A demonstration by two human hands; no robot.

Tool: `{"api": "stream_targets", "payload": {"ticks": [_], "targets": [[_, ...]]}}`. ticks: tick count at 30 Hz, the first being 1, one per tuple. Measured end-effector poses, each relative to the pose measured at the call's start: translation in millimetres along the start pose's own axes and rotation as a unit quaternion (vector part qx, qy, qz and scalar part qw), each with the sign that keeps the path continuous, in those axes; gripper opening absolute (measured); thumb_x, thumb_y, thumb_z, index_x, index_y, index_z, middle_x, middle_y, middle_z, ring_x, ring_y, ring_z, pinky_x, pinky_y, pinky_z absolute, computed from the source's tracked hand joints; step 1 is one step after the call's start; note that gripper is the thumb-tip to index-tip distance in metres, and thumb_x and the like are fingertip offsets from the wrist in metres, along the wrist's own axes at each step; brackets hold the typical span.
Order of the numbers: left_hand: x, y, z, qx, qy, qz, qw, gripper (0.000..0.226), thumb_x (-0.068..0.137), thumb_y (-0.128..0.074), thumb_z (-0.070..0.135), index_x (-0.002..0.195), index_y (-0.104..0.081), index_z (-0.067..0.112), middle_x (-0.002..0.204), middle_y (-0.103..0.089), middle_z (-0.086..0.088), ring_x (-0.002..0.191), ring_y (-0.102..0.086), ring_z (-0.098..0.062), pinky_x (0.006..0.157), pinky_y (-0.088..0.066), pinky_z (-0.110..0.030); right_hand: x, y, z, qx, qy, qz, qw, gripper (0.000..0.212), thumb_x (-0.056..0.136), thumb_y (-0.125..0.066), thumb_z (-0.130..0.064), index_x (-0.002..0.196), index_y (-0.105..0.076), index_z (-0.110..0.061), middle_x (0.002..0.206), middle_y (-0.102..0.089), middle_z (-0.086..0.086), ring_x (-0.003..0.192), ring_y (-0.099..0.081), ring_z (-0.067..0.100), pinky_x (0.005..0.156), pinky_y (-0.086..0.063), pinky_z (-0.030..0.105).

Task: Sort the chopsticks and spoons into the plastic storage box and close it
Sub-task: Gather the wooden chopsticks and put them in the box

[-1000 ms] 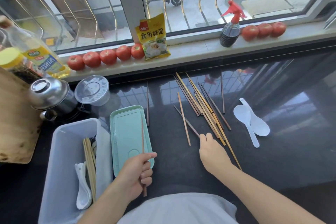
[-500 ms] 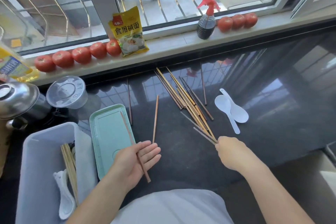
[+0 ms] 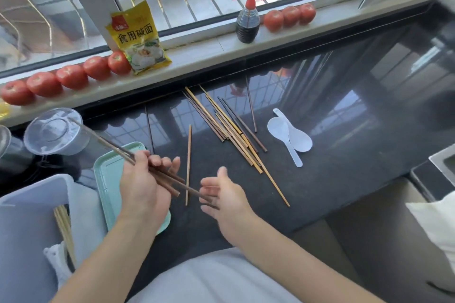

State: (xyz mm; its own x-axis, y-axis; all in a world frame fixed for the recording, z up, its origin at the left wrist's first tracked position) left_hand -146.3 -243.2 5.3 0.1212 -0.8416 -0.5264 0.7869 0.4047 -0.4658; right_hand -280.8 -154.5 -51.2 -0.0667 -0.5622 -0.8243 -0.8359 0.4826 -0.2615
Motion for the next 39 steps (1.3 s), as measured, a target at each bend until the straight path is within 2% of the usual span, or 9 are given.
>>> {"api": "stream_targets", "payload": {"ticks": [3,5,7,8,11,17,27,35,39], "targets": [[-28,-18,-55,0.041,0.081,-0.037,0.995,0.029,0.111,-0.039,0.023,0.083,-0.046,0.017,0.064,-0.041,-0.001,0.053,-0.044,-0.015,0.059,-0.049,-0.031,5,-17,11,0.189,-0.011,-0.04,0.981,0.065,0.103,-0.035,-0.059,0.096,-0.068,-0.003,0.088,-0.071,0.008,0.096,-0.072,0.027,0.099,-0.053,0.047],[-36,-22,-71,0.09,0.107,-0.05,0.989,0.028,0.11,-0.041,0.018,0.082,-0.044,0.017,0.063,-0.037,0.0,0.05,-0.037,-0.012,0.051,-0.039,-0.024,12,-16,-2,0.166,0.023,-0.031,0.985,0.063,0.104,-0.036,-0.057,0.102,-0.07,-0.004,0.072,-0.063,0.005,0.081,-0.067,0.023,0.092,-0.057,0.043],[-22,-17,-58,0.104,0.11,-0.049,0.987,0.027,0.11,-0.04,0.017,0.084,-0.045,0.017,0.059,-0.033,0.003,0.044,-0.03,-0.009,0.042,-0.032,-0.021,26,15,-28,0.033,0.119,0.046,0.991,0.047,0.103,-0.043,-0.05,0.104,-0.068,-0.011,0.083,-0.069,0.004,0.084,-0.066,0.021,0.087,-0.056,0.039],[-13,-11,-48,0.093,0.114,-0.042,0.988,0.026,0.11,-0.039,0.018,0.085,-0.046,0.017,0.058,-0.031,0.004,0.042,-0.027,-0.008,0.038,-0.028,-0.02,32,42,-47,-0.128,0.192,0.116,0.966,0.033,0.1,-0.049,-0.044,0.102,-0.066,-0.016,0.093,-0.07,0.003,0.092,-0.065,0.023,0.089,-0.054,0.04],[-2,20,-34,0.099,0.138,-0.015,0.985,0.021,0.109,-0.041,0.02,0.093,-0.053,0.015,0.057,-0.026,0.005,0.039,-0.022,-0.007,0.034,-0.019,-0.019,45,121,-77,-0.554,0.267,0.31,0.725,0.024,0.092,-0.063,-0.028,0.114,-0.059,-0.02,0.113,-0.059,0.004,0.105,-0.054,0.026,0.092,-0.048,0.041],[-22,60,-69,0.108,0.222,0.028,0.969,0.019,0.108,-0.043,0.02,0.103,-0.059,0.011,0.053,-0.027,0.005,0.034,-0.023,-0.007,0.032,-0.019,-0.017,58,125,-71,-0.649,0.321,0.297,0.622,0.03,0.096,-0.062,-0.045,0.114,-0.056,-0.021,0.108,-0.057,-0.002,0.095,-0.051,0.014,0.083,-0.053,0.03],[-24,59,-63,0.138,0.216,0.033,0.966,0.017,0.108,-0.044,0.018,0.103,-0.058,0.008,0.054,-0.029,0.003,0.036,-0.024,-0.008,0.034,-0.019,-0.018,82,89,-88,-0.701,0.301,0.33,0.556,0.029,0.1,-0.055,-0.043,0.114,-0.058,-0.017,0.108,-0.06,0.003,0.096,-0.054,0.019,0.08,-0.05,0.033],[-22,53,-72,0.154,0.233,0.041,0.959,0.013,0.105,-0.047,0.014,0.098,-0.057,0.009,0.052,-0.028,0.003,0.035,-0.024,-0.008,0.034,-0.019,-0.017,107,85,-89,-0.66,0.141,0.259,0.691,0.052,0.094,-0.066,-0.023,0.138,-0.043,-0.007,0.133,-0.055,0.015,0.117,-0.057,0.03,0.092,-0.054,0.038],[-24,49,-81,0.174,0.242,0.014,0.954,0.009,0.104,-0.048,0.014,0.101,-0.056,0.01,0.055,-0.026,0.003,0.036,-0.023,-0.009,0.035,-0.019,-0.018,93,86,-68,-0.734,0.155,0.276,0.6,0.027,0.099,-0.052,-0.021,0.123,-0.044,-0.011,0.12,-0.057,0.015,0.1,-0.064,0.026,0.079,-0.059,0.033]]}}
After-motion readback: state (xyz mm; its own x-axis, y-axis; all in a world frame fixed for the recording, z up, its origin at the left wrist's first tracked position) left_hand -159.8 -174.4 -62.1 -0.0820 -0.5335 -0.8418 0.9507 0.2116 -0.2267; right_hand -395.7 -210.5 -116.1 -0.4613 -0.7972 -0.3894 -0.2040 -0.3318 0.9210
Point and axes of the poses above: each hand's wrist, its own x-axis towards the middle knuckle, its own y-axis out of the back of the hand, z = x × y, the point moved 9 cm from there along x, towards the middle knuckle
